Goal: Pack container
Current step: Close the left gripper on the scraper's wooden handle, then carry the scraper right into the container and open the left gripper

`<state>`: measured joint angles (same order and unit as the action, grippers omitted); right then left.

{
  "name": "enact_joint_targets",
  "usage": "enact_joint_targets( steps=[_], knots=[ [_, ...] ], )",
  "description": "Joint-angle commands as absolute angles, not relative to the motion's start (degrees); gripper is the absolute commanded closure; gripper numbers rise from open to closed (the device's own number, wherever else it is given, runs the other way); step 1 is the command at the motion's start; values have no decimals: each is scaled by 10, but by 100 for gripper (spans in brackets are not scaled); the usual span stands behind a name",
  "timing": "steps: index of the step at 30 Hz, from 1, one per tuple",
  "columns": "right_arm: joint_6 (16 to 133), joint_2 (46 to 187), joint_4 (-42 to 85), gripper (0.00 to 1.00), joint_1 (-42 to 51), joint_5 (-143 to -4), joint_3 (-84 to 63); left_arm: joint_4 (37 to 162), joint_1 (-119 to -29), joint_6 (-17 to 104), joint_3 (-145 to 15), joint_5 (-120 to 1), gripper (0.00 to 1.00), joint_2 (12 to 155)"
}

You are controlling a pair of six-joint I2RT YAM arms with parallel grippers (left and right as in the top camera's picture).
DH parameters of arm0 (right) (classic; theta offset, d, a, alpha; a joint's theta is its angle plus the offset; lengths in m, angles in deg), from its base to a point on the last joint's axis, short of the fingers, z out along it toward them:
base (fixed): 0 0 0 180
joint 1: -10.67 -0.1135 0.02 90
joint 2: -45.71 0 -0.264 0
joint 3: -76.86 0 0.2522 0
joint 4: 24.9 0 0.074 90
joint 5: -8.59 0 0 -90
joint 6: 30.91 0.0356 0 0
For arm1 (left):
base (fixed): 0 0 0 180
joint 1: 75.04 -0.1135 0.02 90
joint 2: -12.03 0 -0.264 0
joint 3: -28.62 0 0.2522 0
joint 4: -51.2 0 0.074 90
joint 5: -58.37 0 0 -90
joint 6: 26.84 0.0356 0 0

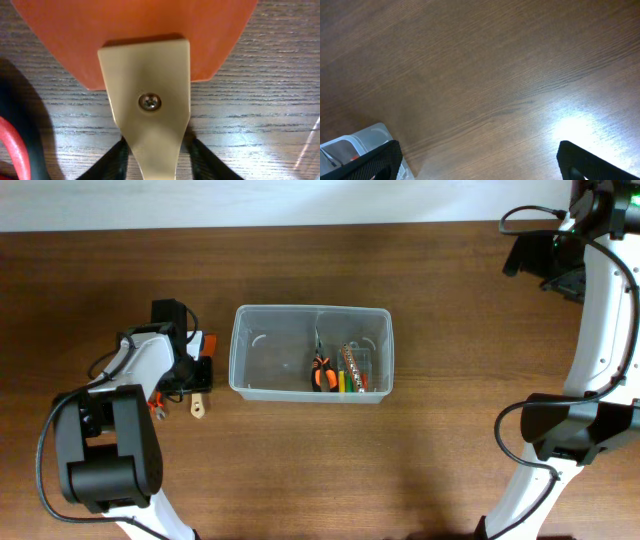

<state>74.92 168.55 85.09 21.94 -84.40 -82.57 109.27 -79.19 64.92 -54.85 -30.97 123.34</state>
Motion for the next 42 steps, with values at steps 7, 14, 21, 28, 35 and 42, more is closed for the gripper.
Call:
enact_joint_targets(
  steps=[7, 14, 21, 28, 35, 42],
  knots=[
    [748, 1681, 851, 1, 220, -847, -830, 1089, -792, 649, -542, -323, 84, 1267],
    [748, 1681, 851, 1, 220, -847, -830, 1101, -792, 649, -563, -323, 98, 1266],
    [748, 1681, 851, 1, 220, -847, -830, 1165, -792, 649, -677, -296, 98, 1247],
    [748, 1681, 851, 1, 220, -847, -830, 1237, -791, 650, -825, -273, 98, 1207],
    [748, 1681, 851, 1, 220, -847, -830, 1258, -776, 744, -862, -370, 98, 1170],
    [748, 1681, 851, 1, 220, -847, -830, 1282, -707, 936, -862, -509, 98, 1143]
  ],
)
